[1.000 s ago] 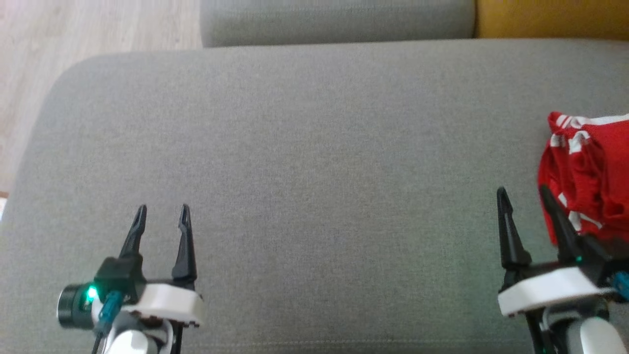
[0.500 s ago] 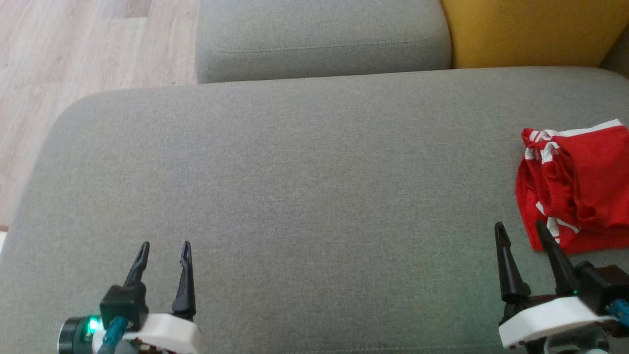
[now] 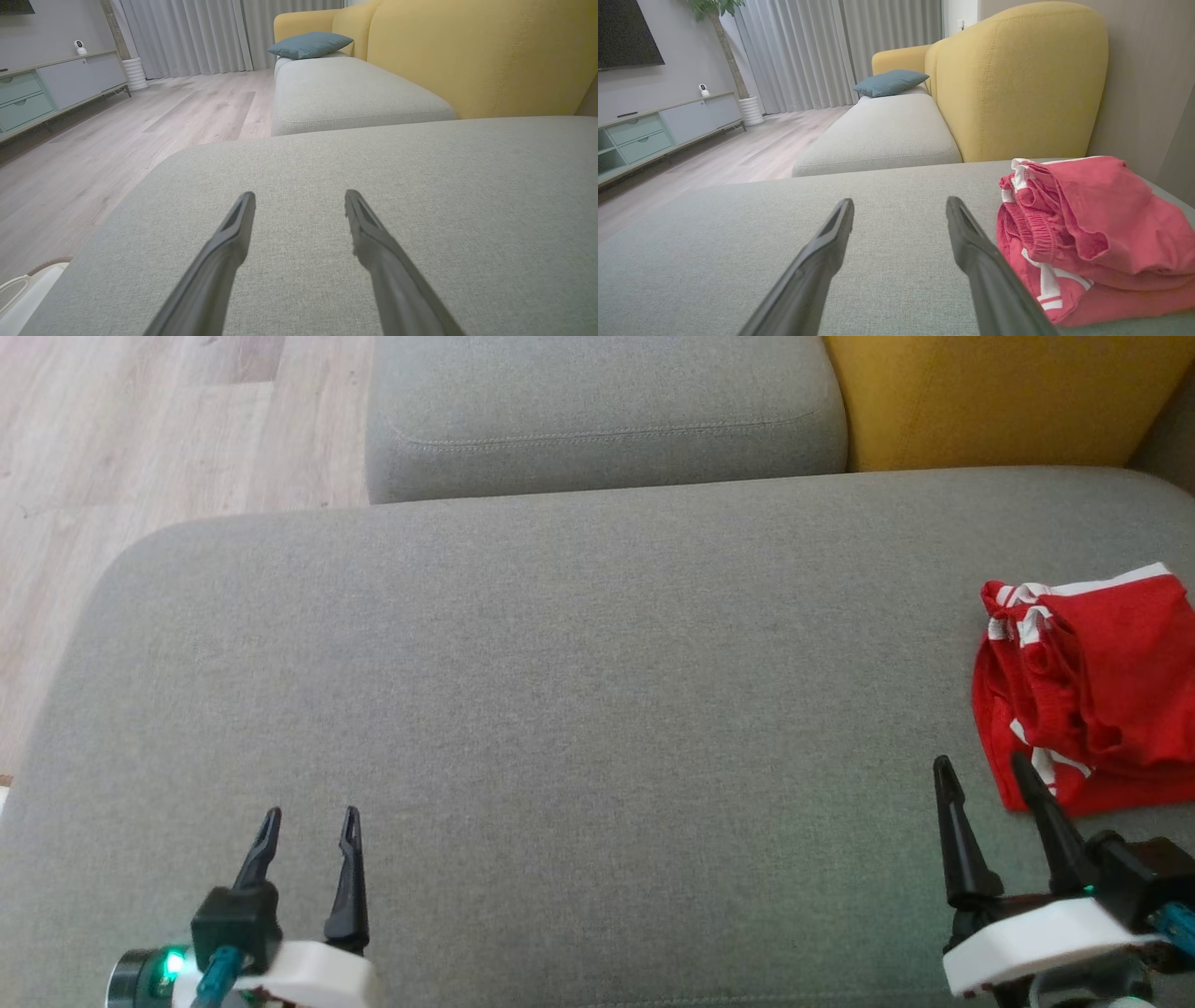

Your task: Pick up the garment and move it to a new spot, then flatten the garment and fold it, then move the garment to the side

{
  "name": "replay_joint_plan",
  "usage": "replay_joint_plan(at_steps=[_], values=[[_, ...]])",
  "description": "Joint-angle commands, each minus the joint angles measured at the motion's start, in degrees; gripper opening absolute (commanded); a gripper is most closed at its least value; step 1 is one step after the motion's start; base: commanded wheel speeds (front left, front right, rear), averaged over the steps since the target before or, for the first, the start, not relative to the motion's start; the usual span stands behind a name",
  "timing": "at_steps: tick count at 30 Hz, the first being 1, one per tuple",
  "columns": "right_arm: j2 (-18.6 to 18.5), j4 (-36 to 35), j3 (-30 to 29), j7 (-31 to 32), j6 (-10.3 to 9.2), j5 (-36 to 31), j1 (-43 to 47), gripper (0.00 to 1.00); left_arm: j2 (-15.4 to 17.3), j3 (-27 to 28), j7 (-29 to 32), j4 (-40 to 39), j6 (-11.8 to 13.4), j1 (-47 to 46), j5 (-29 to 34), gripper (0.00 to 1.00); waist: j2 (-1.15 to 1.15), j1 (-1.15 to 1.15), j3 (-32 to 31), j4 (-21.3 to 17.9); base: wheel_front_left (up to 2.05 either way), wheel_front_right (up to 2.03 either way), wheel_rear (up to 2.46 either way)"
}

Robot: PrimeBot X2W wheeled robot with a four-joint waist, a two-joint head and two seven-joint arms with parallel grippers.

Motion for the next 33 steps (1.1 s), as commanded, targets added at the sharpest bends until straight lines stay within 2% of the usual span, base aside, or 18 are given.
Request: replay_joint_plan(at_steps=[1, 19, 20, 23, 33], values=[[-0.34, -2.43, 1.37, 0.02, -0.04, 0.25, -1.36, 1.00, 1.08, 1.96, 0.07, -2.12, 0.50, -2.49, 0.31, 1.00, 0.00, 0.00, 0.01, 0.02, 0.00, 0.00, 0.00], [-0.34, -2.38, 1.32, 0.09, -0.04, 0.85, -1.39, 1.00, 1.26, 1.23, 0.03, -1.84, 0.93, -2.99, -0.09, 1.00, 0.00, 0.00, -0.07, 0.22, 0.00, 0.00, 0.00], [0.00, 0.25, 0.12, -0.04, 0.00, 0.55, 0.00, 0.00, 0.02, -0.47, -0.01, 0.25, 0.44, -0.03, -0.05, 0.00, 0.00, 0.00, -0.06, 0.22, 0.00, 0.00, 0.00], [0.01, 3.02, 0.35, -0.06, 0.00, 0.88, 0.22, 0.00, -0.73, -0.65, 0.01, 2.60, 0.36, 0.57, -0.38, 0.00, 0.00, 0.00, -0.05, 0.22, 0.00, 0.00, 0.00], [-0.47, 4.27, 0.42, -0.06, 0.00, 8.01, -1.08, 0.00, -1.23, 0.94, 1.16, 2.90, -1.34, -0.38, -7.16, 0.00, 0.00, 0.00, 0.13, 0.22, 0.00, 0.00, 0.00]])
